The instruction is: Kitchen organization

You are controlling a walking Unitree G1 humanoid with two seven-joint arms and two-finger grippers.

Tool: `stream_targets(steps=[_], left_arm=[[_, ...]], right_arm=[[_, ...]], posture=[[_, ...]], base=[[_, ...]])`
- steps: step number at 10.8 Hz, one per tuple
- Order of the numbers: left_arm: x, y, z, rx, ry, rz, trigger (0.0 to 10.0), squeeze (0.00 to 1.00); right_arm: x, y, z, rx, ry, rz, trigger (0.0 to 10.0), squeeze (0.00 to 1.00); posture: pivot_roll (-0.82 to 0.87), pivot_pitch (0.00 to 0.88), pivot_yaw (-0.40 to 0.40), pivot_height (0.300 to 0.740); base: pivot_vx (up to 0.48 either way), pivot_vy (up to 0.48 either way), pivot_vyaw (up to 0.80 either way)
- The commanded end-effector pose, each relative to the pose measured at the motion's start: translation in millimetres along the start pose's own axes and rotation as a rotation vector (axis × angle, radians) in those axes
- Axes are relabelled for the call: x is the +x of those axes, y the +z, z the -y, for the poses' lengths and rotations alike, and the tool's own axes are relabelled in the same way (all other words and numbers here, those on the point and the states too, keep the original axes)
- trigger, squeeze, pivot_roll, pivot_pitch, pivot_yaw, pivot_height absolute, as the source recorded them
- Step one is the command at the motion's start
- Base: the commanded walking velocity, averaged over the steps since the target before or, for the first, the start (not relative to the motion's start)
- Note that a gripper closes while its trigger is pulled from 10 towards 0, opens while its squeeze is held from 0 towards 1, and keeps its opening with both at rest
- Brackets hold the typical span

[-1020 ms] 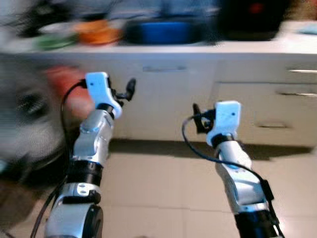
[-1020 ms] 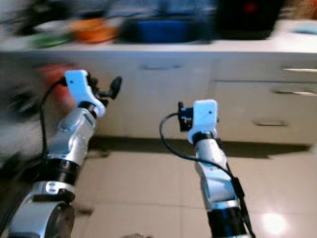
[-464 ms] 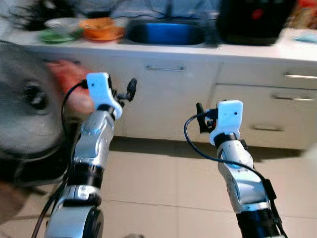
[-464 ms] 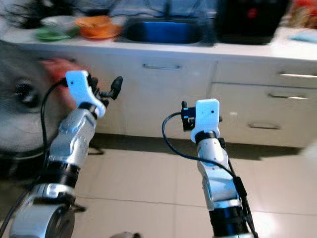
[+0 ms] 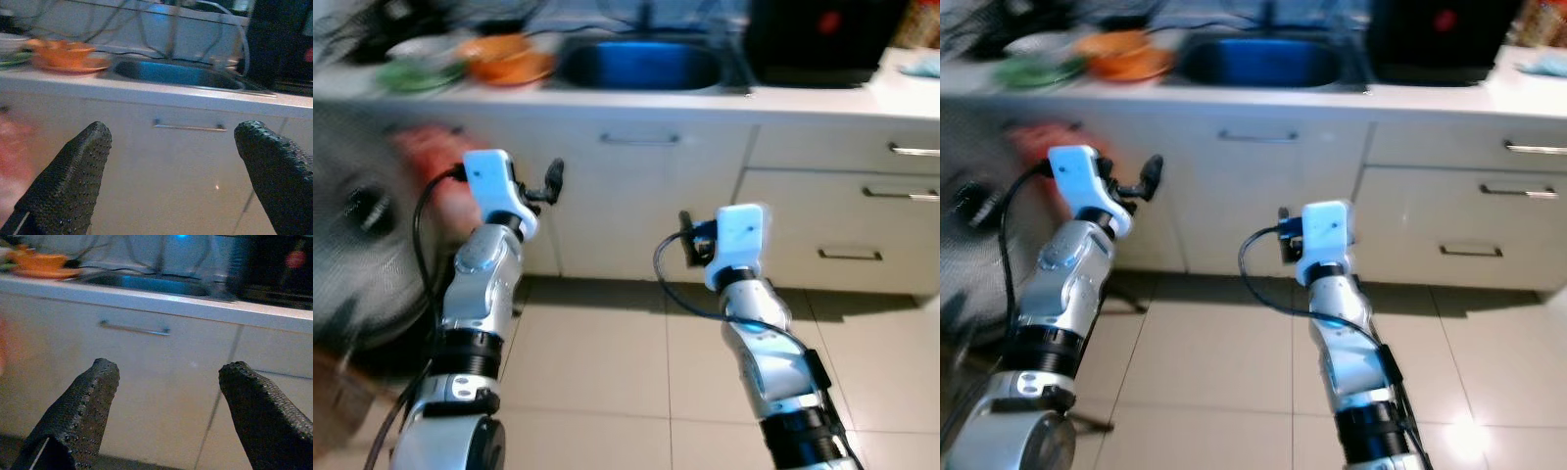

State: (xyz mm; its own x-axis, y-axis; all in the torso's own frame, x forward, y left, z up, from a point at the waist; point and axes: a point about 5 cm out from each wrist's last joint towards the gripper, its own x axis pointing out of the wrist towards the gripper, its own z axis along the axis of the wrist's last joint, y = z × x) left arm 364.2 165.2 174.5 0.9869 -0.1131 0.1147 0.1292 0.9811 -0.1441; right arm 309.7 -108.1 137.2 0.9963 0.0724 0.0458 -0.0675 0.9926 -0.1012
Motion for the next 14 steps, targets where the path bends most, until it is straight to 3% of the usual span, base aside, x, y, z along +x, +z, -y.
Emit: stream_targets(steps=[1, 3, 7, 10, 14], left_arm=[[4.4, 6.0, 10.1, 0.019, -0.030, 0.016, 10.0, 0.00], [8.2, 11.6, 14.1, 0.037, -0.053, 0.032, 10.0, 0.00], [10.6, 21.7, 8.8, 0.062, 0.024, 0.080, 10.0, 0.00], [13.2, 33.8, 11.4, 0.096, 0.018, 0.128, 10.0, 0.00], [-2.4, 23.9, 13.8, 0.148, -0.034, 0.155, 10.0, 0.00]], right_arm=[[-1.0, -3.2, 12.3, -0.004, -0.046, -0.004, 10.0, 0.00], [1.6, 9.1, 16.2, 0.007, -0.042, 0.034, 10.0, 0.00], [5.5, 44.8, 12.6, -0.035, 0.037, 0.159, 10.0, 0.00], [7.4, 63.8, 7.9, -0.040, 0.063, 0.213, 10.0, 0.00], [1.4, 67.3, 15.2, -0.049, 0.061, 0.233, 10.0, 0.00]], posture=[[0.03, 0.000, 0.051, 0.740], [0.02, 0.000, 0.052, 0.740], [0.02, 0.000, 0.041, 0.740], [0.02, 0.000, 0.037, 0.740], [0.01, 0.000, 0.036, 0.740]], base=[[0.458, 0.000, 0.00], [0.456, 0.000, 0.00], [0.451, 0.000, 0.00], [0.444, 0.000, 0.00], [0.438, 0.000, 0.00]])
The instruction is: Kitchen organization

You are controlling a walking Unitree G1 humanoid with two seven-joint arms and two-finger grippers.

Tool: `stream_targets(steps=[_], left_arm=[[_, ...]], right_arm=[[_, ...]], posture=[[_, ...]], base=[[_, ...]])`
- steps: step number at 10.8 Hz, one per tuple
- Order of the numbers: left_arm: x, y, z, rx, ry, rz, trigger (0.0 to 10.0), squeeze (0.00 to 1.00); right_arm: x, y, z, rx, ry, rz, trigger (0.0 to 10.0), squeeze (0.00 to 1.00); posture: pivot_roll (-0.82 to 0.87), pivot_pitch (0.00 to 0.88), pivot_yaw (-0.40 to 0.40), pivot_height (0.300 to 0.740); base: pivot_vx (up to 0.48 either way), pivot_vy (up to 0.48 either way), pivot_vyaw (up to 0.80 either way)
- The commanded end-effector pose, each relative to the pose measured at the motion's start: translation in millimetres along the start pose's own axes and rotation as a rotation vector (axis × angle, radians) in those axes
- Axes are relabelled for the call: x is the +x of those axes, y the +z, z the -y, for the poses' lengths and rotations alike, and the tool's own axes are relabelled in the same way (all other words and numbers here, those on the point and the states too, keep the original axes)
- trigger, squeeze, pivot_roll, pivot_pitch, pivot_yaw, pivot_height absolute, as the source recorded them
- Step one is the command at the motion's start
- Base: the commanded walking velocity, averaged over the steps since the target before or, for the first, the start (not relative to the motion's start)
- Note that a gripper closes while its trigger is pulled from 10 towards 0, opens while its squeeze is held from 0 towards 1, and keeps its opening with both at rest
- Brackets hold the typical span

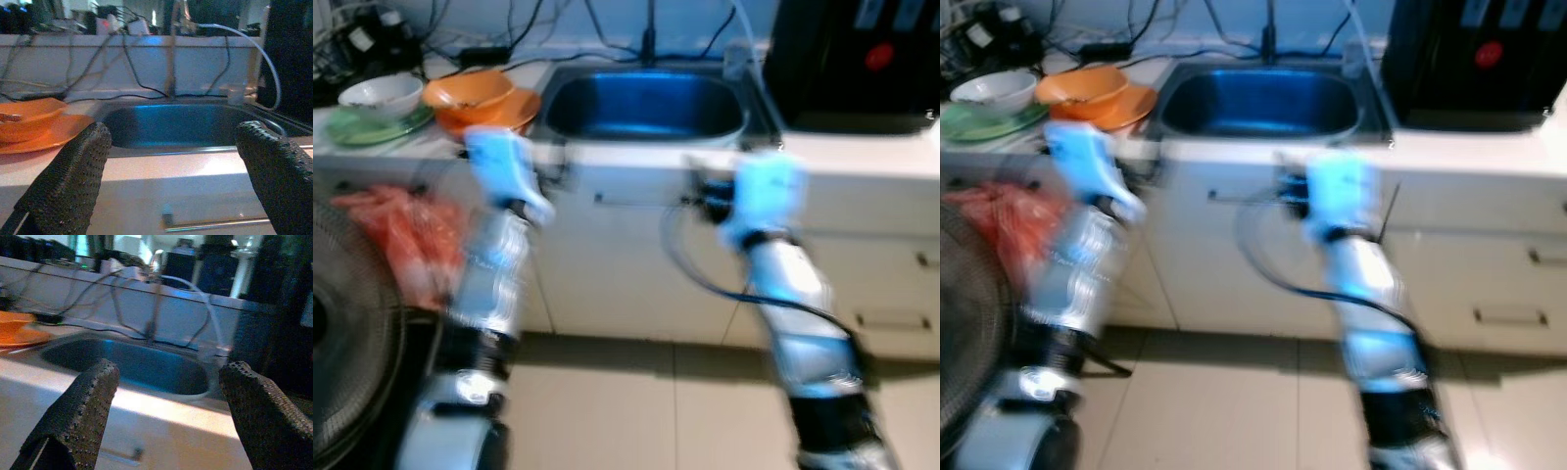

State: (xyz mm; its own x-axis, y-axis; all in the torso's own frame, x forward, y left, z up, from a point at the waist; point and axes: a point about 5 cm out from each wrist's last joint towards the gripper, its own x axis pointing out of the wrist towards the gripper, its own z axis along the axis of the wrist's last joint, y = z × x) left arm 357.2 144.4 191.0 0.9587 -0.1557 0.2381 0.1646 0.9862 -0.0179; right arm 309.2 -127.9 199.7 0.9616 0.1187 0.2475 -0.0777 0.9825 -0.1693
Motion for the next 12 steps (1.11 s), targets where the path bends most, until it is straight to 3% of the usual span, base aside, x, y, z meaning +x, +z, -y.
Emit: stream_targets(steps=[1, 6, 12], left_arm=[[-3.0, 10.3, -10.4, 0.022, 0.017, 0.047, 10.0, 0.00], [-24.6, 1.3, -14.0, 0.041, 0.017, 0.010, 10.0, 0.00], [-1.9, 9.6, -5.6, 0.025, -0.068, -0.018, 10.0, 0.00]], right_arm=[[-0.7, 5.9, -8.7, 0.014, 0.037, 0.019, 10.0, 0.00], [-12.1, 1.9, -5.8, -0.005, 0.051, 0.001, 10.0, 0.00], [-12.0, 4.2, -8.9, -0.001, 0.049, 0.009, 10.0, 0.00]], posture=[[0.02, 0.000, 0.036, 0.740], [0.03, 0.000, 0.029, 0.740], [0.01, 0.000, 0.037, 0.740]], base=[[0.330, 0.349, 0.00], [0.369, 0.308, 0.00], [0.000, 0.000, 0.00]])
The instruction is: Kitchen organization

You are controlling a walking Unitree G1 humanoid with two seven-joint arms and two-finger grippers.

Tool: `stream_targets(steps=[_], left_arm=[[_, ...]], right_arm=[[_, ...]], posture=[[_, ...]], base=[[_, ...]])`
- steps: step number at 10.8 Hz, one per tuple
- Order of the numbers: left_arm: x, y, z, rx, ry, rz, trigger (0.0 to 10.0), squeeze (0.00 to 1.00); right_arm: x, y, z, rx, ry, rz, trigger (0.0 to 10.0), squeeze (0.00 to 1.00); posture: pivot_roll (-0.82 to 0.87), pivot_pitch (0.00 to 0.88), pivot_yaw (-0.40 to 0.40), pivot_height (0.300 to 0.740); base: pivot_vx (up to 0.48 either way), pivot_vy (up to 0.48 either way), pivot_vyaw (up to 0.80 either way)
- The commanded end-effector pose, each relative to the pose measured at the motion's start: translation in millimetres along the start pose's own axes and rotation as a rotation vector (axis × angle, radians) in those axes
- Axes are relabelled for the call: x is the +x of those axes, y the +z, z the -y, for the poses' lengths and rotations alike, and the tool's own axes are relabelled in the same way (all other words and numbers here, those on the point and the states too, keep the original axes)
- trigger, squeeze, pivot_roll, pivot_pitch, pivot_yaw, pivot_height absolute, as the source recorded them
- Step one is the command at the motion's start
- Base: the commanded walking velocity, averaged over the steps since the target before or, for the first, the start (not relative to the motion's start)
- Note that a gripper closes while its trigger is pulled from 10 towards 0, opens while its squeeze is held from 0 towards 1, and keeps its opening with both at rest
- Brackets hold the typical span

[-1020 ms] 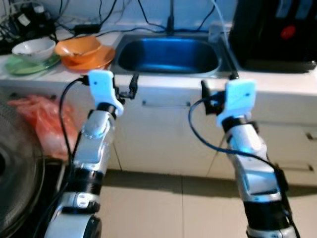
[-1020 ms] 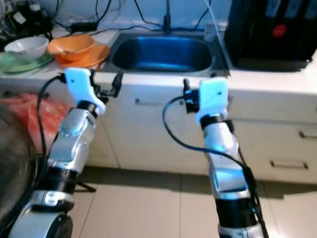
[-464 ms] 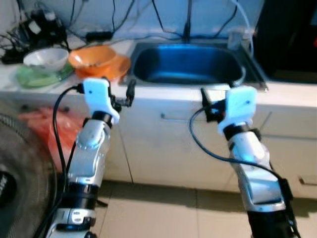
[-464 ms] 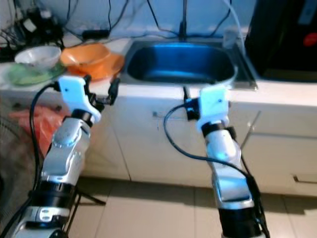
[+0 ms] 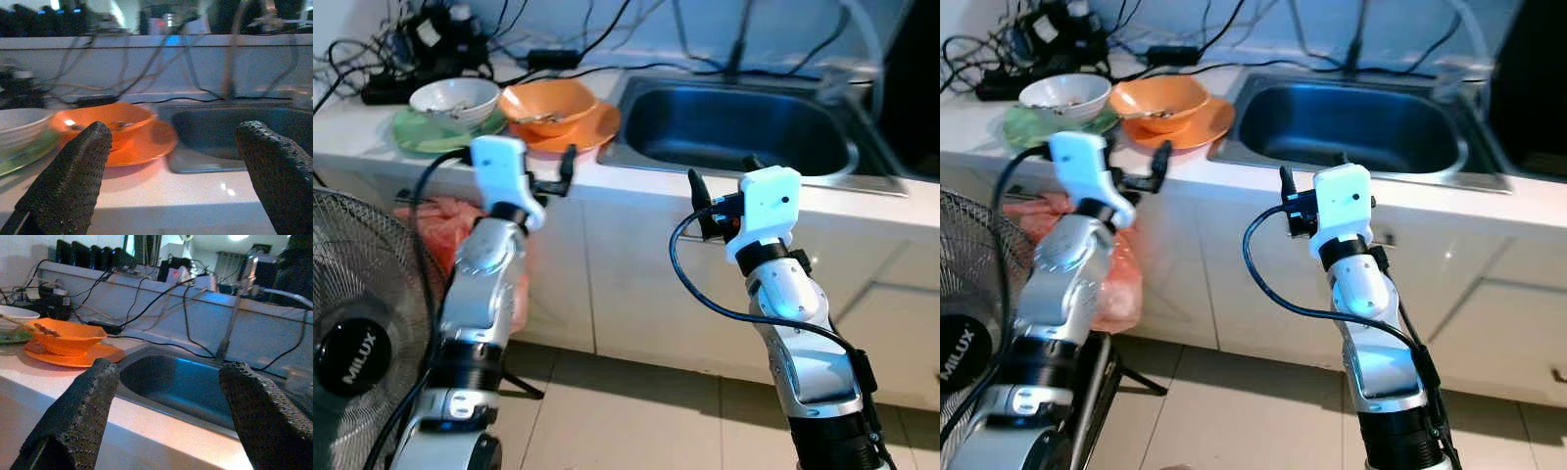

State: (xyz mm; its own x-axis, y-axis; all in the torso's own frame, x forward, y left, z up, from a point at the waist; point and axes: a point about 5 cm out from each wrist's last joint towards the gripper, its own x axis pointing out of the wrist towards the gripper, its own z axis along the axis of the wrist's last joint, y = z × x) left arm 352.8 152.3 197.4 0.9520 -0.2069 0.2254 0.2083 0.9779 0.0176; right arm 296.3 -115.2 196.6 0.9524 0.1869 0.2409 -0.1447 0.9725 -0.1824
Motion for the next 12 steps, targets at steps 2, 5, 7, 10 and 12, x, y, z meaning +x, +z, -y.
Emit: stream_targets(steps=[2, 5, 7, 10, 12], left_arm=[[9.1, 5.1, -6.2, -0.015, 0.008, -0.005, 10.0, 0.00], [10.9, 5.0, -7.6, -0.021, 0.014, -0.007, 10.0, 0.00], [11.5, 4.6, -7.2, -0.024, 0.013, -0.006, 10.0, 0.00], [12.5, 5.6, -9.6, -0.059, 0.036, -0.003, 10.0, 0.00], [14.8, 10.0, -9.2, -0.066, 0.038, 0.012, 10.0, 0.00]], right_arm=[[0.7, 2.4, 4.6, -0.008, -0.021, 0.005, 10.0, 0.00], [1.3, 2.3, 4.0, -0.011, -0.024, 0.004, 10.0, 0.00], [0.8, 1.9, 3.2, -0.012, -0.023, 0.002, 10.0, 0.00], [1.0, 1.5, 2.0, -0.016, -0.018, 0.003, 10.0, 0.00], [1.0, 1.4, 1.7, -0.020, -0.014, 0.002, 10.0, 0.00]], posture=[[0.01, 0.000, 0.037, 0.740], [0.01, 0.000, 0.042, 0.740], [0.01, 0.000, 0.041, 0.740], [0.01, 0.000, 0.040, 0.740], [0.01, 0.000, 0.041, 0.740]], base=[[0.000, -0.354, 0.00], [0.000, -0.440, 0.00], [0.000, -0.210, 0.00], [0.000, 0.000, 0.00], [0.437, 0.000, 0.00]])
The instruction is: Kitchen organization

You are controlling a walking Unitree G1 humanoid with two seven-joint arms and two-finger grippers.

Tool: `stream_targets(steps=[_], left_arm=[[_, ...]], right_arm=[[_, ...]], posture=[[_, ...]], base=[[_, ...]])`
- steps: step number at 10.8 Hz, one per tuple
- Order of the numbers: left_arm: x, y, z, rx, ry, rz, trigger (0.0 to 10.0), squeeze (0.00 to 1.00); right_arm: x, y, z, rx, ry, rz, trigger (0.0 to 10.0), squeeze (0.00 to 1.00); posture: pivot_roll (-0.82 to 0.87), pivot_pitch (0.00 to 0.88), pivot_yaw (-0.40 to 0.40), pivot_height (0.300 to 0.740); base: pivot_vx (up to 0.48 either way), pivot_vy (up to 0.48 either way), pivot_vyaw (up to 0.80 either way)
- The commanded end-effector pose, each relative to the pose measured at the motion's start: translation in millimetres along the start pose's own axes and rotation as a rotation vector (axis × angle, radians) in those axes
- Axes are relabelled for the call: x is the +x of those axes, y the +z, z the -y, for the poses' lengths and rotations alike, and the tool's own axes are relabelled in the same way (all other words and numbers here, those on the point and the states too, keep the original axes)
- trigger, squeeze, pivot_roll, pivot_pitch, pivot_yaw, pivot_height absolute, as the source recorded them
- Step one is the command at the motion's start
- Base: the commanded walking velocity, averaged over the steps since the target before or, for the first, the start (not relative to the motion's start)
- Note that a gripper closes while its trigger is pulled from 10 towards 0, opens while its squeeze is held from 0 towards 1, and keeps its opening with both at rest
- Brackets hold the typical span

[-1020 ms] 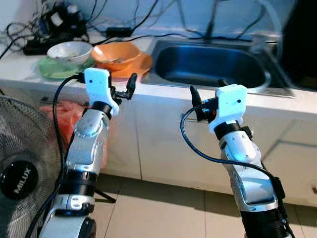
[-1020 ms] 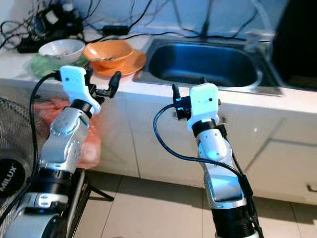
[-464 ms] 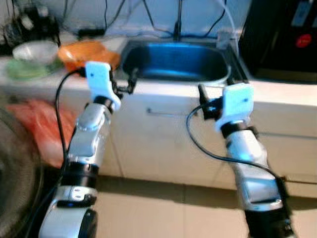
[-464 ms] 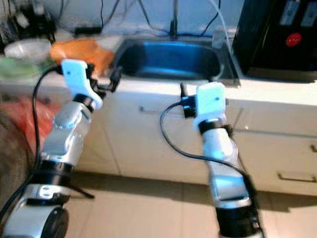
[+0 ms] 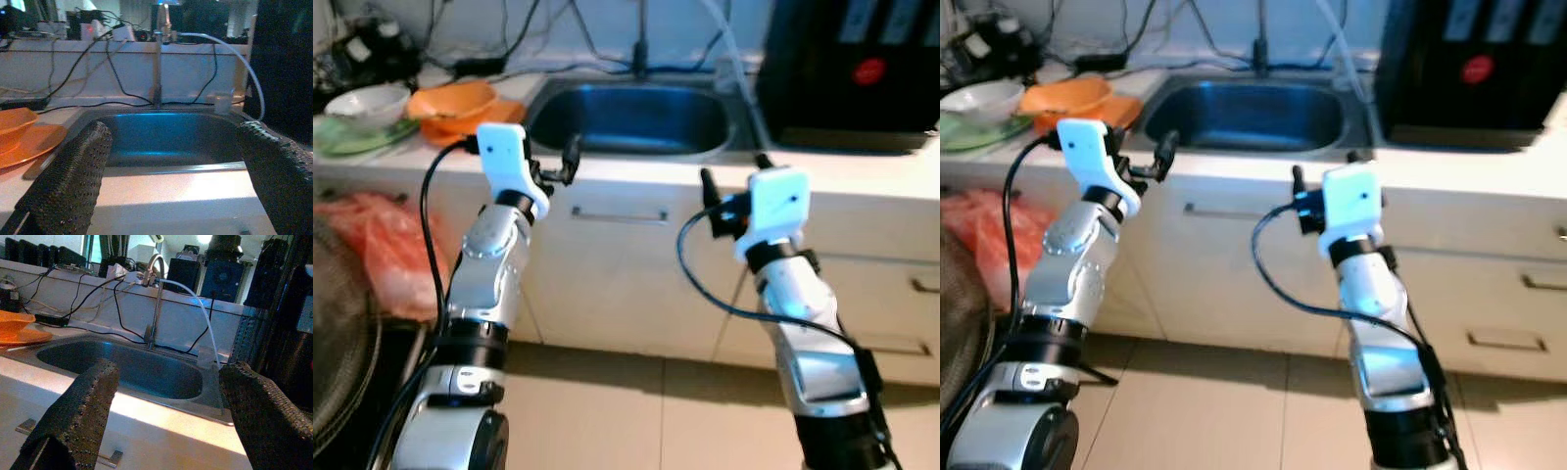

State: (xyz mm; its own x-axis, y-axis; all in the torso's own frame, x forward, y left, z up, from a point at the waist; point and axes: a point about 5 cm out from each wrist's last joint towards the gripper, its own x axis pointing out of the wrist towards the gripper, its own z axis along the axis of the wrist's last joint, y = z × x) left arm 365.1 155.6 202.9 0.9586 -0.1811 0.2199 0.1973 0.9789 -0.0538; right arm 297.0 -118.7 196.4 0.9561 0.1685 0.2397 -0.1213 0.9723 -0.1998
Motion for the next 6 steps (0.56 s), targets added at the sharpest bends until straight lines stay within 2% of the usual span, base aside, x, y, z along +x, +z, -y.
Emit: stream_targets(steps=[1, 6], left_arm=[[3.8, 11.6, -2.3, -0.003, 0.013, 0.030, 10.0, 0.00], [4.3, 24.6, 3.1, -0.012, 0.023, 0.073, 10.0, 0.00]], right_arm=[[1.7, 3.9, -1.4, 0.002, 0.004, 0.014, 10.0, 0.00], [6.7, 13.8, -2.2, -0.004, 0.020, 0.055, 10.0, 0.00]], posture=[[0.01, 0.000, 0.043, 0.740], [0.01, 0.000, 0.040, 0.740]], base=[[0.439, 0.000, 0.00], [0.439, 0.000, 0.00]])
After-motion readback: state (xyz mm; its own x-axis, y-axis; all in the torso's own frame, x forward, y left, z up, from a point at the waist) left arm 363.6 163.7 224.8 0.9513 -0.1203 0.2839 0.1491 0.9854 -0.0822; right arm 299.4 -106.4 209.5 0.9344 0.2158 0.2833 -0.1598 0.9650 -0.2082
